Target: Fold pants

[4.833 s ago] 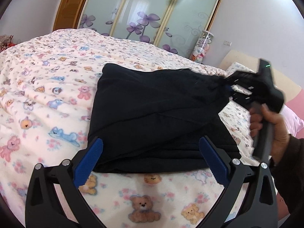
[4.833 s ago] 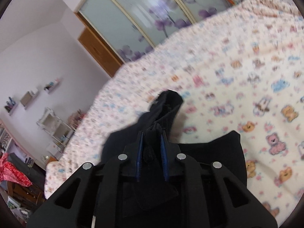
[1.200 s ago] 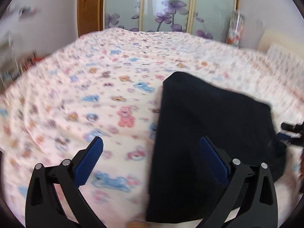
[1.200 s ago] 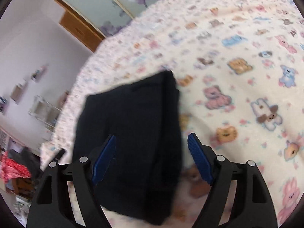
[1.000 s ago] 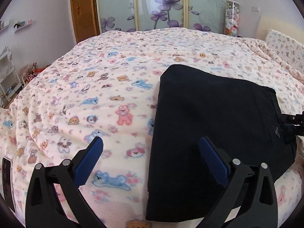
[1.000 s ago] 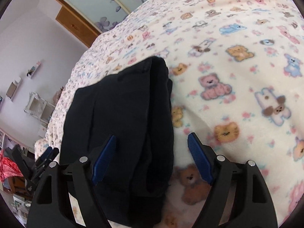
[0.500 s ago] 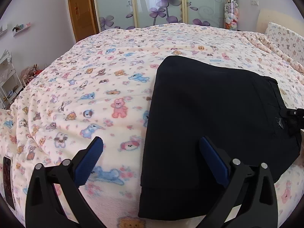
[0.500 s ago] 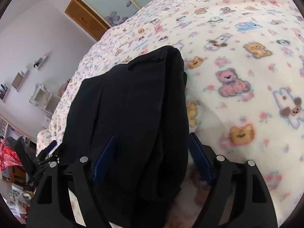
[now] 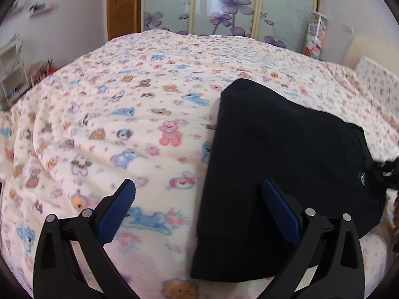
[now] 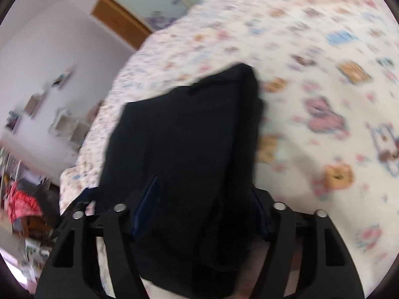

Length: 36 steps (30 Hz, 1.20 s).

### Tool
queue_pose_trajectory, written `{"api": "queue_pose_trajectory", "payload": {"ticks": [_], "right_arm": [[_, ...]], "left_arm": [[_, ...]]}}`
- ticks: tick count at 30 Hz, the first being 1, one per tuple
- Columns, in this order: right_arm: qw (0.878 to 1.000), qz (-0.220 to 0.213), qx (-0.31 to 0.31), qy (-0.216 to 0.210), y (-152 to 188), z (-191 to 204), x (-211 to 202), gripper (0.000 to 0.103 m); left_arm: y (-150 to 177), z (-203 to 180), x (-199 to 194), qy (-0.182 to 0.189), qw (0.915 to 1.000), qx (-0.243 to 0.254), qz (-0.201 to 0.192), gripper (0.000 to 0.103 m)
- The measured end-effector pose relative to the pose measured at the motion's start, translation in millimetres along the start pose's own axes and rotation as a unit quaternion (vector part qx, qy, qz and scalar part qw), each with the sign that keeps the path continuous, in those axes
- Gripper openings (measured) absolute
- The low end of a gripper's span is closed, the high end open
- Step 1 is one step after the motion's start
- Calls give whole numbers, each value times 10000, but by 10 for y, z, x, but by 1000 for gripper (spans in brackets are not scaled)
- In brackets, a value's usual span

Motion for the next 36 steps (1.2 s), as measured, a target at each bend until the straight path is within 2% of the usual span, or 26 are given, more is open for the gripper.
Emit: {"api": "queue_pose_trajectory", "payload": {"ticks": [3, 5, 7, 10, 13, 16, 21, 24, 27, 30, 33, 36], "right_arm": [[9999, 55, 130, -32, 27, -40, 55, 65], [9994, 138, 198, -241, 19, -24, 89, 63], [9995, 101, 28, -302, 27, 74, 86, 50], [9980, -90, -316, -536, 32, 223, -30, 43], [9958, -218, -433, -781, 37, 233, -91, 40], [9943, -324, -485, -896, 26, 234, -113, 40], [9968, 140, 113, -780, -30, 40, 32, 45], [9957, 278, 279, -842, 4, 4, 94, 47], [9962, 186, -11, -852, 46, 97, 34, 42], [9964, 122, -141, -825, 81, 115, -6, 41], [9965, 118, -100, -826, 84, 90, 3, 41], [9963, 128, 4, -848, 78, 51, 20, 43]], "left_arm": [[-24, 94, -60, -20, 10000, -70, -51, 101], [-54, 154, -93, -46, 9999, -71, -78, 101], [-72, 184, -110, 4, 9999, -77, -84, 101], [-111, 181, -138, 303, 9994, -95, -101, 101], [-179, 109, -112, 627, 9980, -59, -35, 101], [-276, 15, -14, 1003, 9947, -36, 219, 101], [-425, -97, 265, 1557, 9834, -238, 903, 101], [-452, -184, 450, 1662, 9774, -203, 1287, 101], [-428, -340, 629, 1890, 9670, -169, 1700, 101], [-402, -514, 710, 2216, 9560, -111, 1918, 101], [-380, -607, 780, 2117, 9565, 47, 2006, 101], [-413, -656, 752, 2220, 9559, 0, 1924, 100]]}}
Point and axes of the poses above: each gripper's, at about its wrist camera, not at the fingertips, and x roughly the way its jaws point, z to its left, y to its underside, the point moved 10 cm from there along x, roughly the way its jaws point, and after that the axes turned 11 degrees about z, right-handed, at the moved point
